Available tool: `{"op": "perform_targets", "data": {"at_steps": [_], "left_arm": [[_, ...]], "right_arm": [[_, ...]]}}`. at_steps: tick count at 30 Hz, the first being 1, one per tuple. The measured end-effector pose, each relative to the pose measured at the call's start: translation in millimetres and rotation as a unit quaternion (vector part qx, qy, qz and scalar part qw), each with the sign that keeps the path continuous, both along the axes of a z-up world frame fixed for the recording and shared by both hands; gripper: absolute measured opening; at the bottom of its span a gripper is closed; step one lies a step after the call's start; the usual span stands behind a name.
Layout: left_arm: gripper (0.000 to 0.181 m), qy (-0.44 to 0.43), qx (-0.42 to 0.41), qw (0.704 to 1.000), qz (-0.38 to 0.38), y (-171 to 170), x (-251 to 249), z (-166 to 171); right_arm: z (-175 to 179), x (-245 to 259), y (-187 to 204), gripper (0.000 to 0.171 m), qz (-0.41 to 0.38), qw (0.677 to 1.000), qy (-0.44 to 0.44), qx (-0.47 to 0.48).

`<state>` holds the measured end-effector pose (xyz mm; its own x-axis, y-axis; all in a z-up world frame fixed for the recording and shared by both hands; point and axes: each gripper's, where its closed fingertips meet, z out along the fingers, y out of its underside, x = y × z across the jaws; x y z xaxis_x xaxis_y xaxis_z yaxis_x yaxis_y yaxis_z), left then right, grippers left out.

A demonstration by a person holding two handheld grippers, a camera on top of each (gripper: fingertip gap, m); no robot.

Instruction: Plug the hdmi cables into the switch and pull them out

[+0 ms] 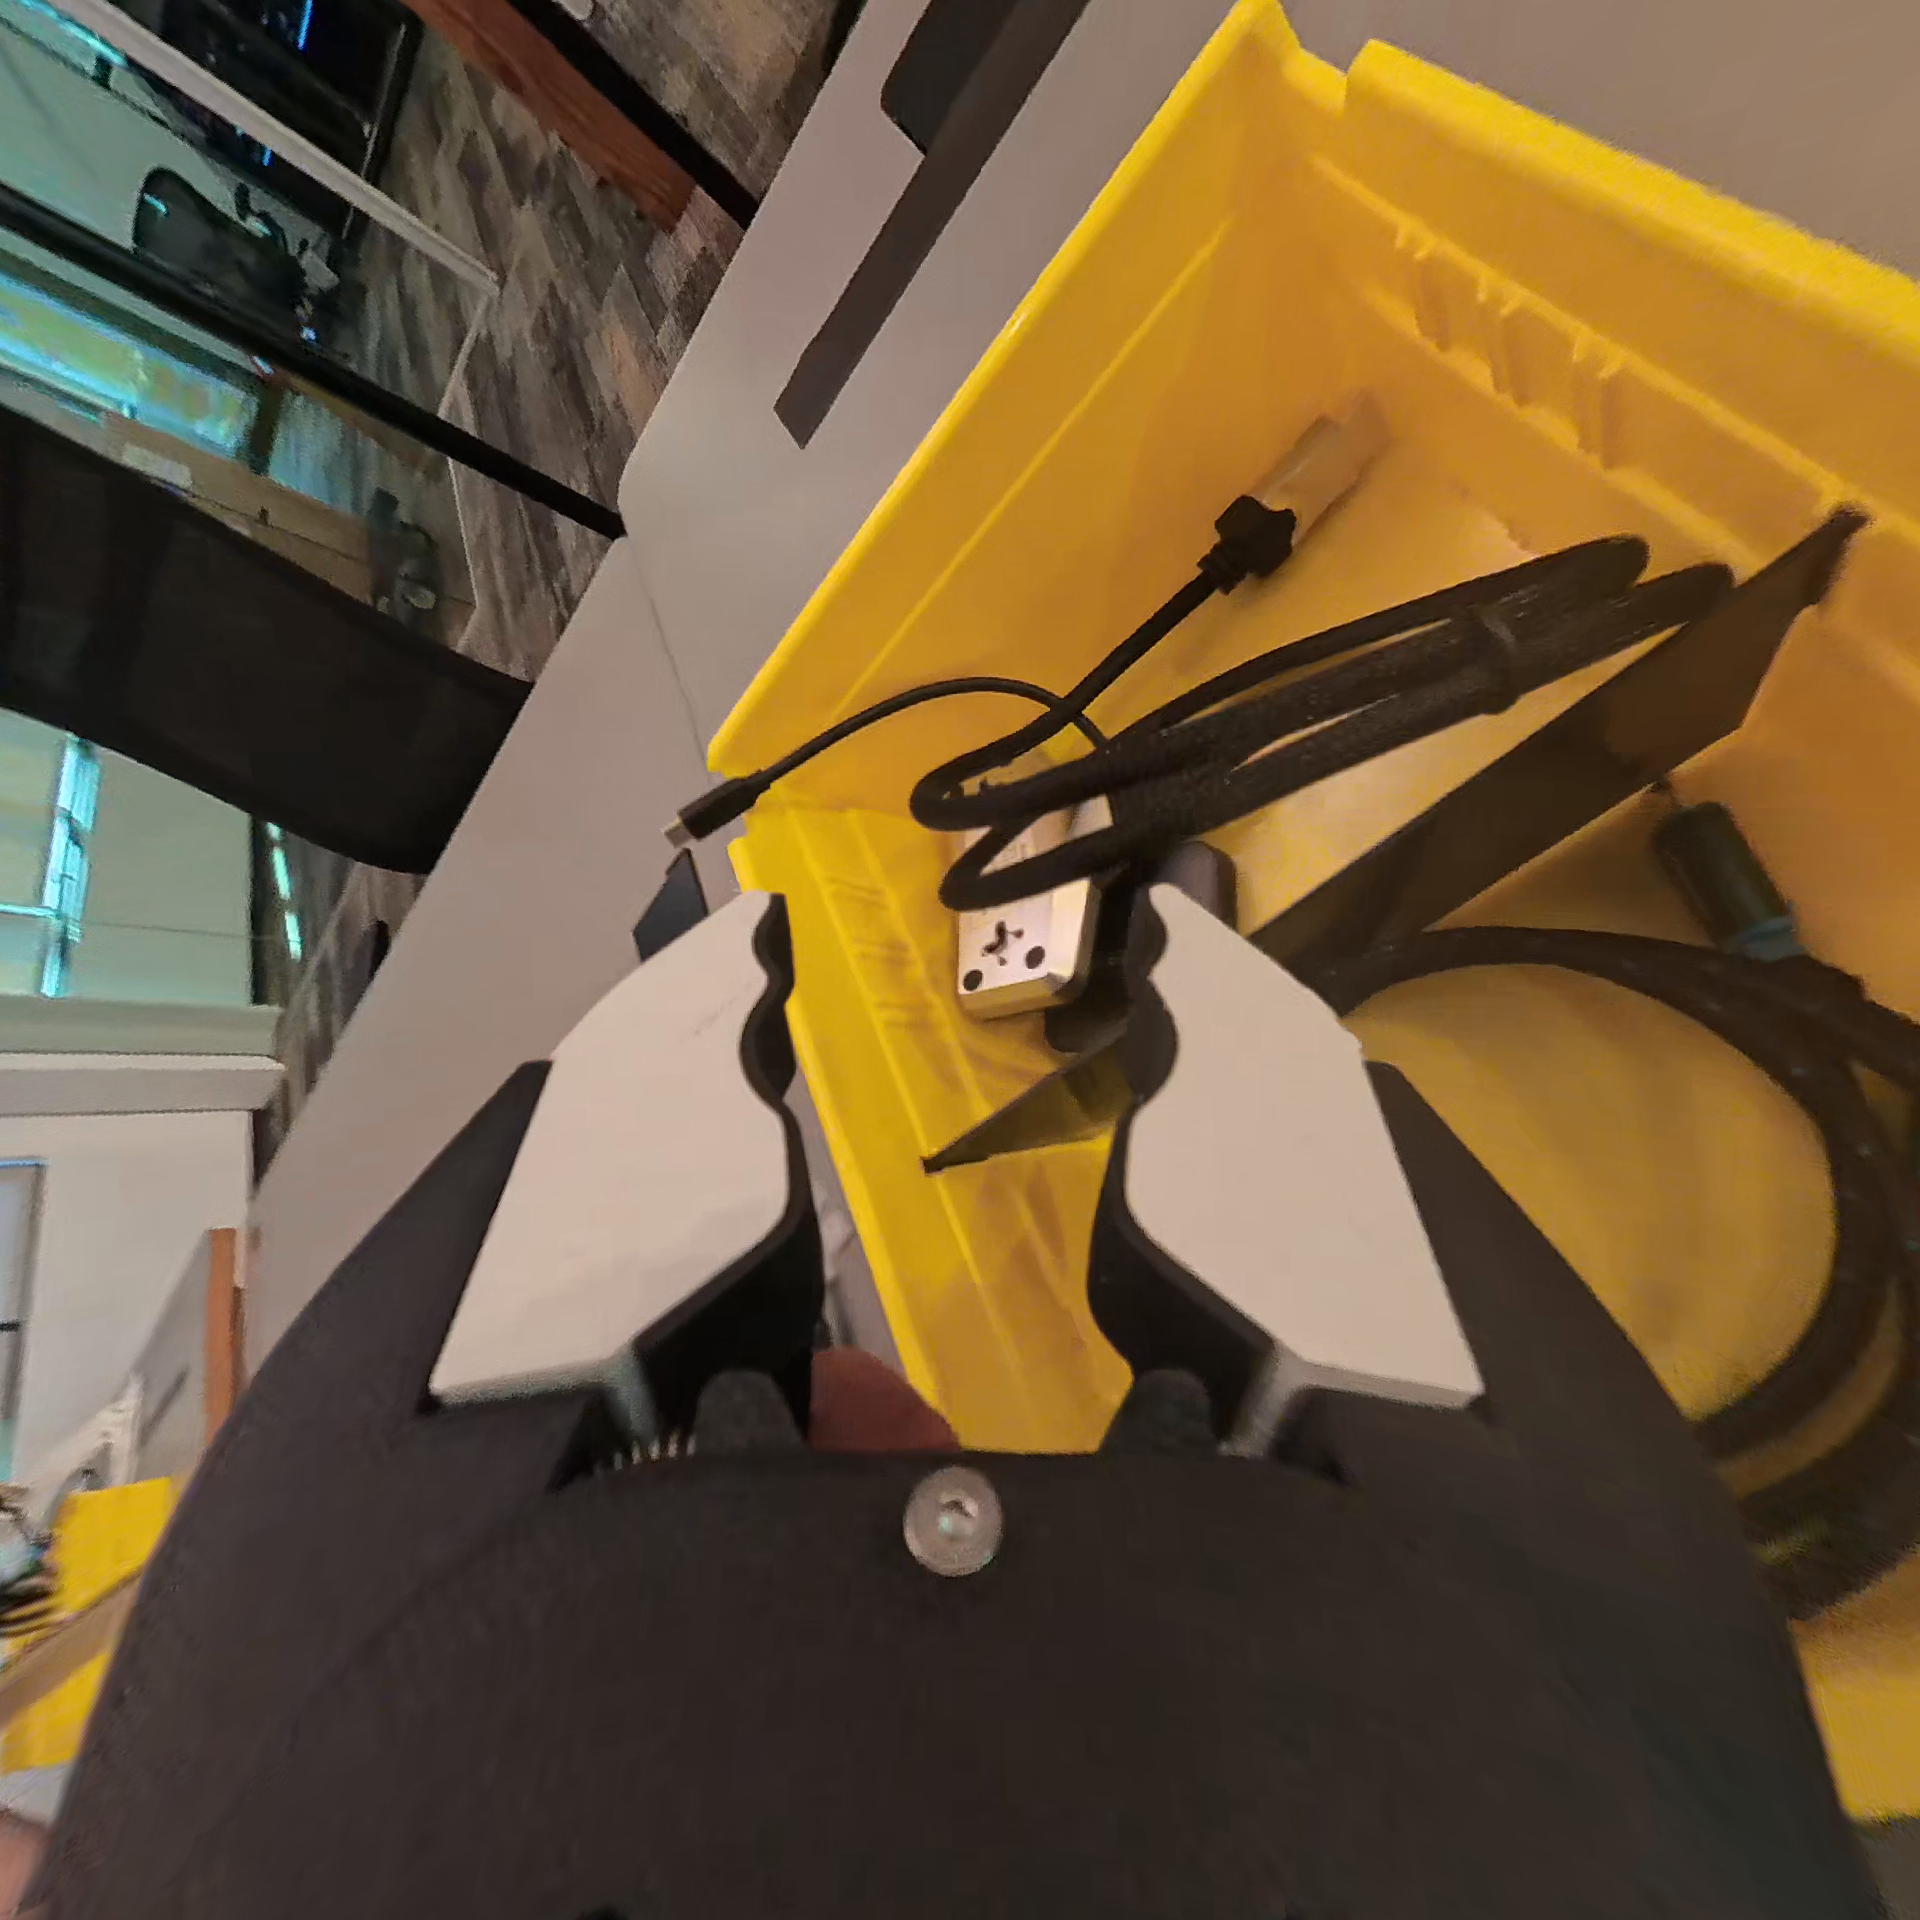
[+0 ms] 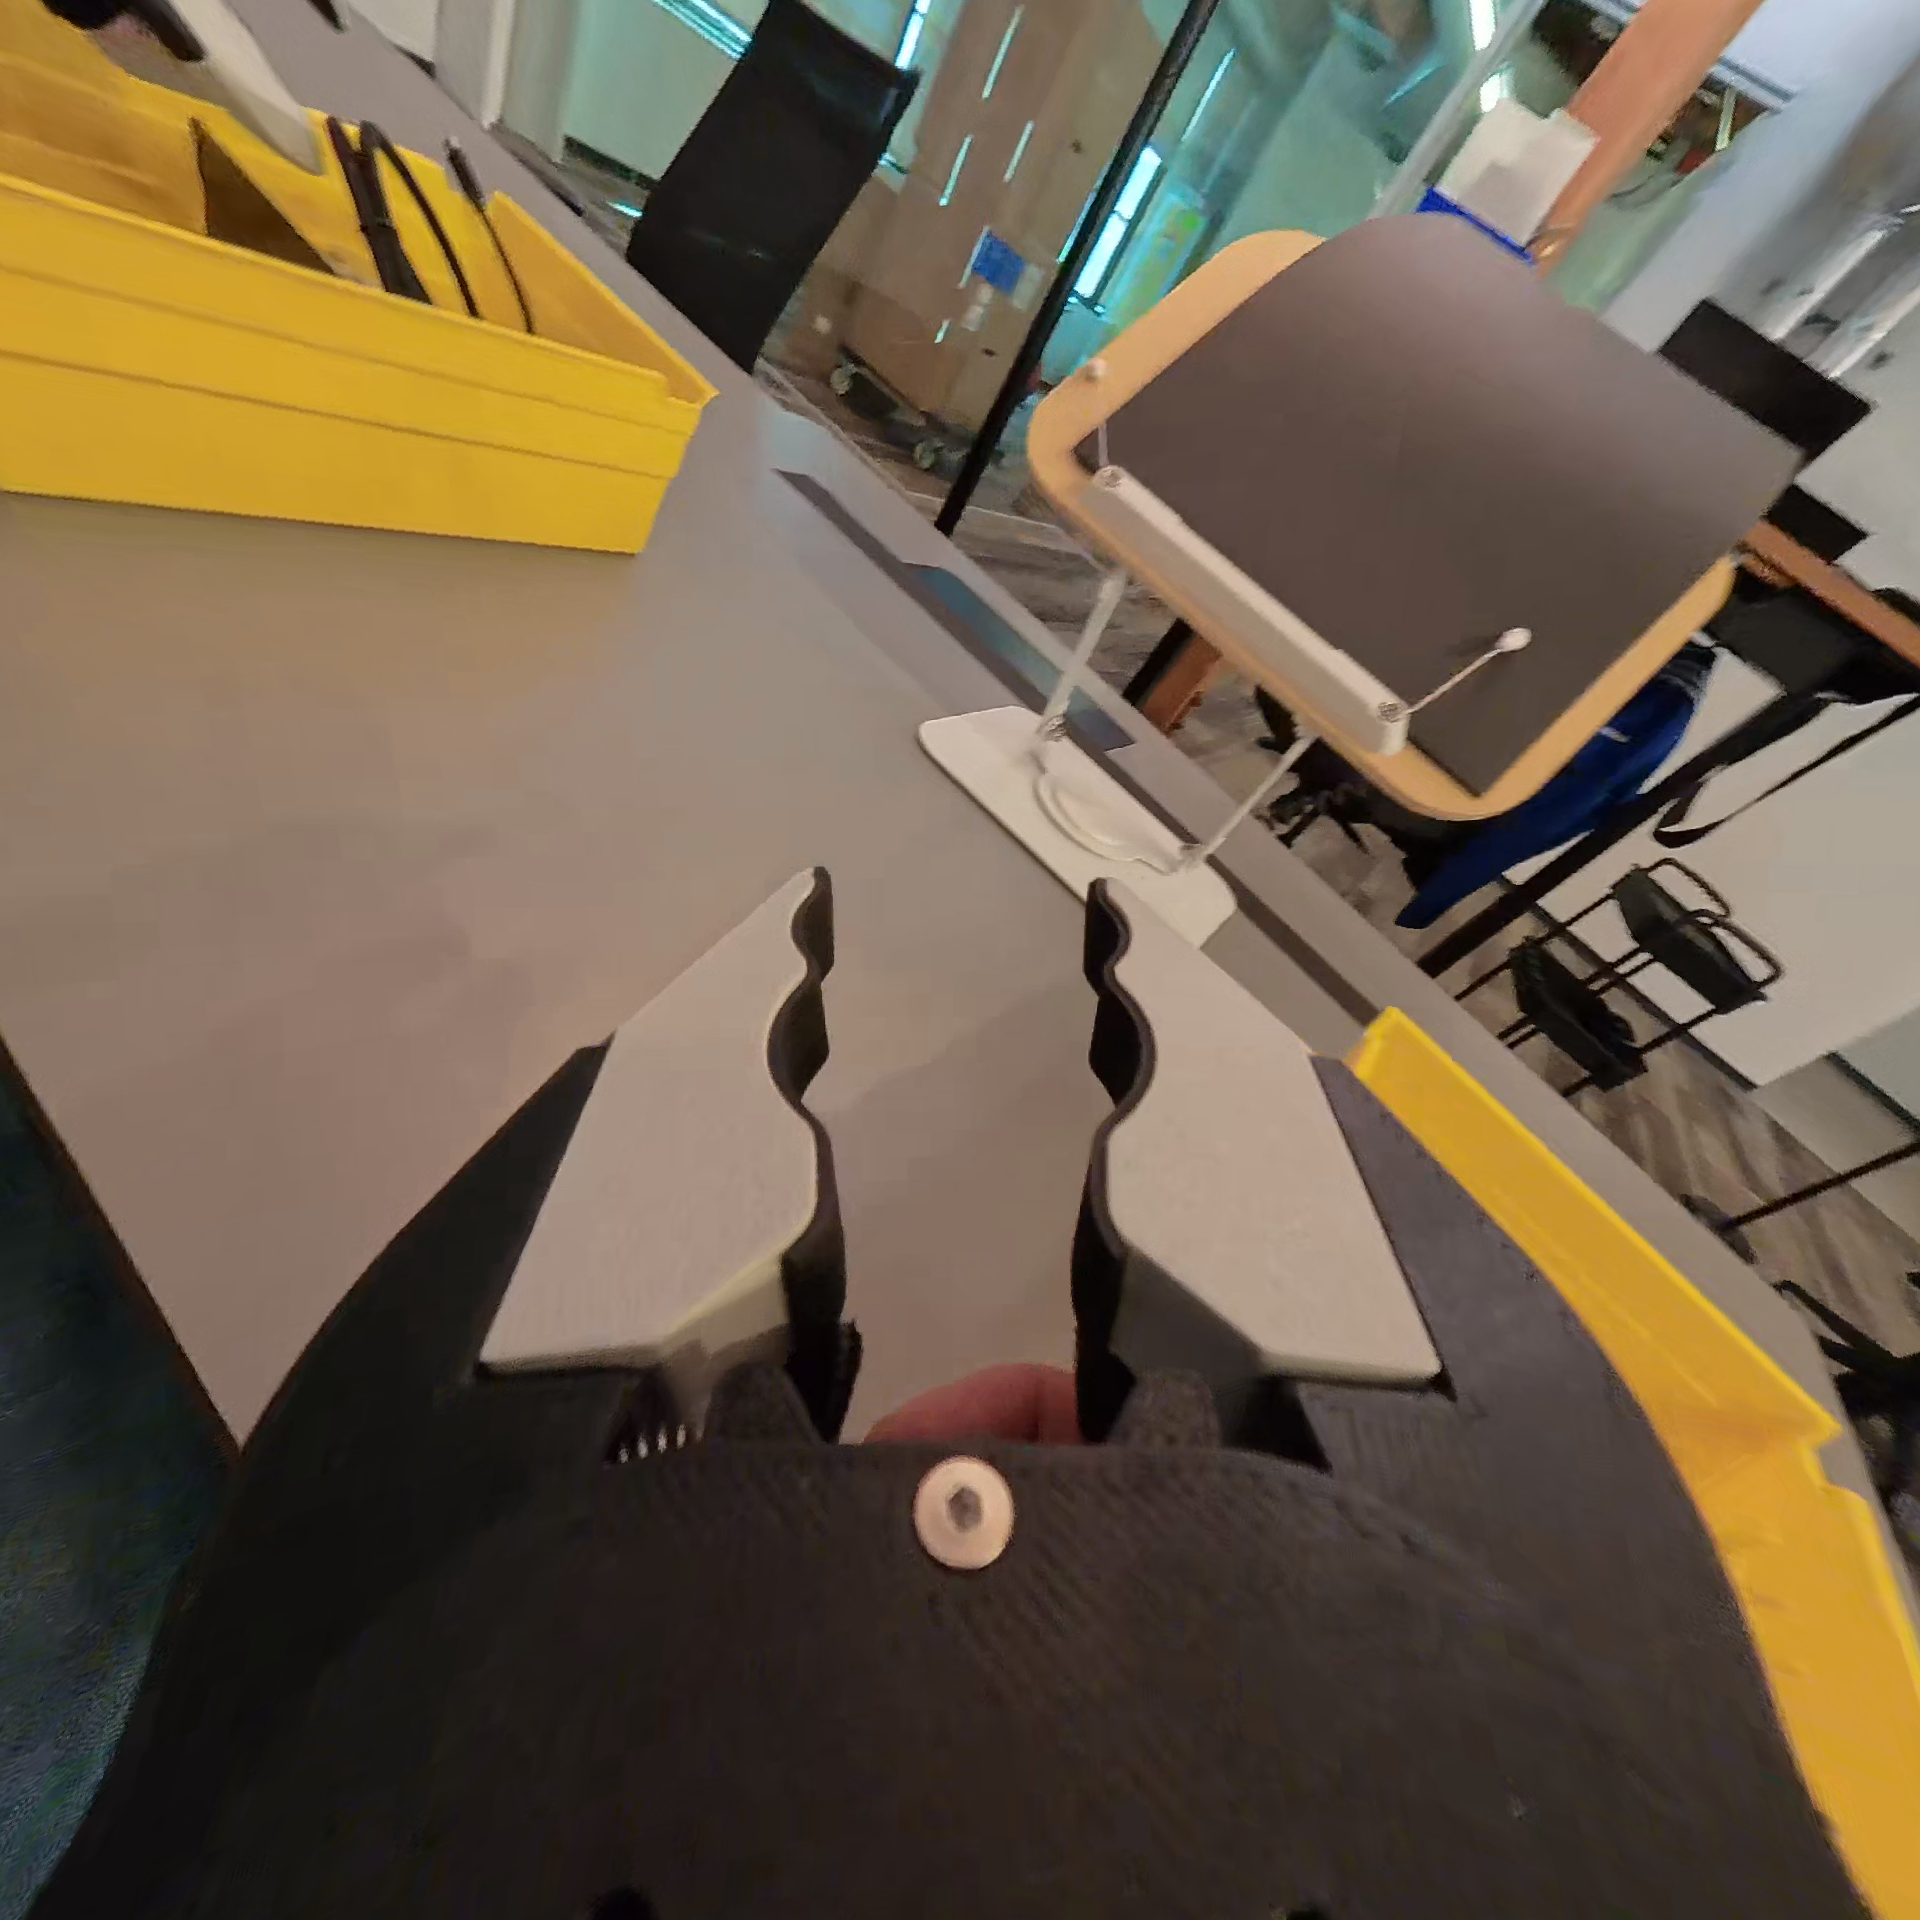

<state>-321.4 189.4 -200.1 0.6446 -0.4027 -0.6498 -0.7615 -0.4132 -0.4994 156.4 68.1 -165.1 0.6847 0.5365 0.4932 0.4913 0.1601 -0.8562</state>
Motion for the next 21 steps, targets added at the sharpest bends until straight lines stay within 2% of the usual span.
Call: {"op": "perform_targets", "data": {"at_steps": [5,9,11,13,14,21], "left_arm": [[0.066,0.146,-0.024,0.988,-0.052,15,-1,-18],[0.053,0.203,-0.013,0.974,-0.103,25,16,-26],[0.033,0.23,-0.005,0.967,-0.109,30,19,-27],[0.012,0.24,0.016,0.964,-0.114,36,23,-24],[0.007,0.237,0.029,0.965,-0.106,38,23,-20],[0.002,0.199,0.084,0.974,-0.065,48,19,15]], "right_arm": [[-25,-12,0,0.046,0.022,0.999,-0.001,-0.026],[-40,-14,1,0.046,0.024,0.999,-0.007,-0.038],[-44,-14,2,0.045,0.024,0.999,-0.007,-0.043],[-47,-15,3,0.045,0.025,0.999,-0.007,-0.044],[-49,-15,3,0.045,0.025,0.999,-0.008,-0.045],[-55,-14,6,0.045,0.018,0.999,-0.009,-0.05]]}}
